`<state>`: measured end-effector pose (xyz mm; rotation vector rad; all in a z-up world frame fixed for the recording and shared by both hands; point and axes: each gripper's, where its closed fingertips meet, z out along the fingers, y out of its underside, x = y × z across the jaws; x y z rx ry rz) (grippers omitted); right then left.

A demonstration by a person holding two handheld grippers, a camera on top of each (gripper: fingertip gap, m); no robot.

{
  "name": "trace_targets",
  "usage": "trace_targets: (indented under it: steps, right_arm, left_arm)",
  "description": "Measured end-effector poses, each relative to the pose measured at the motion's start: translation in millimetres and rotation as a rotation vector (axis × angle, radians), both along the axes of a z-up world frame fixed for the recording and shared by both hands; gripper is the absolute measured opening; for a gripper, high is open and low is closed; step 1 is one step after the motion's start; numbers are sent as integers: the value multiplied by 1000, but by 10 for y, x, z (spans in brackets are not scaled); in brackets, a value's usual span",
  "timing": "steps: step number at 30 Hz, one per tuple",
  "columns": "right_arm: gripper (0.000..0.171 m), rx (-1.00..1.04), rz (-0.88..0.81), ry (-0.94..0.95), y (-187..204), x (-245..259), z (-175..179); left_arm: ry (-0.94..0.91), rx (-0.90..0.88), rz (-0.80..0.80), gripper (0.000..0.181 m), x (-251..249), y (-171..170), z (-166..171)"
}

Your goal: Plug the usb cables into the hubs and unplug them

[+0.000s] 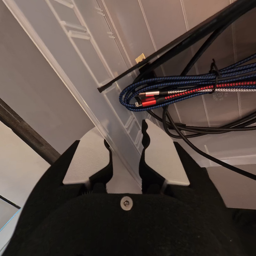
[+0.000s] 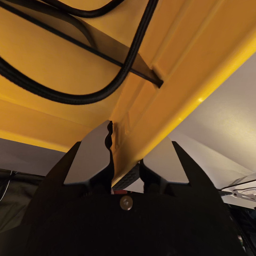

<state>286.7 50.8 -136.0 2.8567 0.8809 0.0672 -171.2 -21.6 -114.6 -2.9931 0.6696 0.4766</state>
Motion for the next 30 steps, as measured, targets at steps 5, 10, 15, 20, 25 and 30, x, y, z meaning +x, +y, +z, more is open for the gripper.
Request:
trace_targets:
  steps: [5,10,15,20,25,30]
  right_arm:
    - [43,-82,-2,-8,-97,14,-67]
    - [44,-65,28,-14,-67,4,-63]
    - [47,-2,-1,41,-2,1,60]
    - [46,155,-13,55,139,22,296]
    - [45,326,-8,86,181,-36,622]
    - [44,608,63,149,227,-276,1160]
  left_arm:
    - [29,21,-23,51,-32,84,66]
    - [89,196,-47,53,-90,252,397]
    - [193,252,-84,59,-117,186,617]
    - [259,382,-115,55,-81,187,920]
    - [317,447,-95,55,-207,144,1120]
    - [349,510,-106,54,-274,164,1278]
